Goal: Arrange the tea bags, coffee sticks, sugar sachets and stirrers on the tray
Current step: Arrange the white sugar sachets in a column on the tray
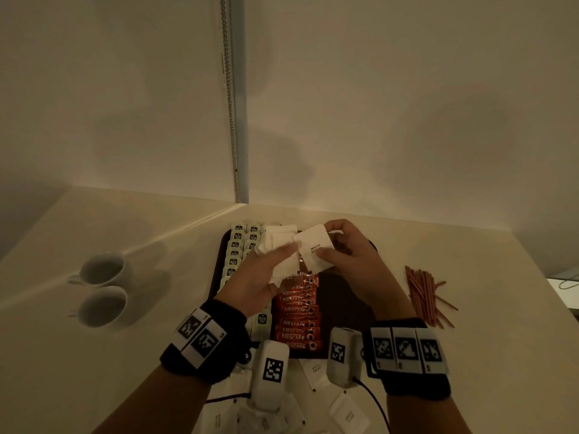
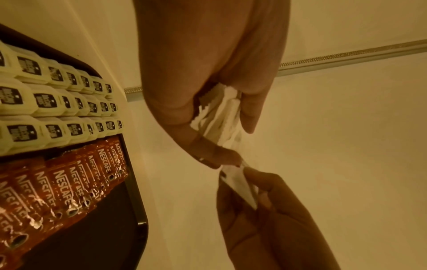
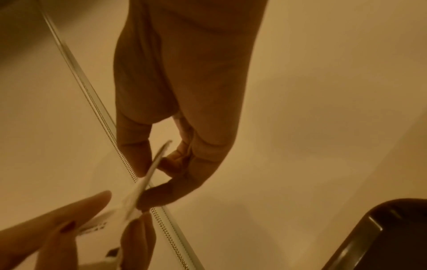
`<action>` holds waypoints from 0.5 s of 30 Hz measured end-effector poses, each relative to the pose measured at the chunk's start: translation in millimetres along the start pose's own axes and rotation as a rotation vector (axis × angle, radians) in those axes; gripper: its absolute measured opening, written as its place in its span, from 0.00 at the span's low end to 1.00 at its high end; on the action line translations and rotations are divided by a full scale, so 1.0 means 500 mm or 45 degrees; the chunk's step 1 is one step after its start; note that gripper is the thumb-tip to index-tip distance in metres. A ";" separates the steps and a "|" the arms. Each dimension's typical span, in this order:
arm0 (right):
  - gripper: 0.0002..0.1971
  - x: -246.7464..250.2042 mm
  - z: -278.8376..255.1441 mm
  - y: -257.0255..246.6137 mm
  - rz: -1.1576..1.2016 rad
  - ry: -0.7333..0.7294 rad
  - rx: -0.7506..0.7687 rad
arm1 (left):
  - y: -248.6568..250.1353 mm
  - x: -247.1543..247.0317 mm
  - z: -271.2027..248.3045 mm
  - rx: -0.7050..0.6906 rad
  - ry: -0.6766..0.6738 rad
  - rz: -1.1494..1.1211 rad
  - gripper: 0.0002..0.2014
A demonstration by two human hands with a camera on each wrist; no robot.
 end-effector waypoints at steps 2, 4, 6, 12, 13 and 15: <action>0.19 -0.005 0.000 -0.001 0.060 -0.018 0.018 | -0.001 -0.001 0.001 -0.021 -0.001 0.008 0.12; 0.22 -0.006 0.001 0.005 0.105 0.008 0.031 | 0.002 0.005 0.001 -0.059 0.062 0.072 0.13; 0.16 -0.003 0.002 0.010 0.084 0.056 0.035 | 0.013 0.018 0.000 -0.129 0.175 0.201 0.17; 0.08 -0.006 0.001 0.056 0.164 0.042 0.004 | 0.026 0.039 0.006 -0.216 0.283 0.470 0.23; 0.08 -0.005 0.004 0.062 0.157 0.034 -0.004 | 0.022 0.039 0.010 -0.195 0.258 0.442 0.20; 0.09 0.011 0.014 0.076 0.154 0.049 -0.026 | 0.011 0.041 0.017 -0.135 0.191 0.300 0.16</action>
Point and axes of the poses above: each hand's wrist, its own z-axis towards the middle knuckle, its own x-axis out of the back of the hand, y = z × x, the point moved 8 cm from there along z, towards the middle knuckle, and after that the axes turned 10 degrees about -y, right-handed, at the moved point
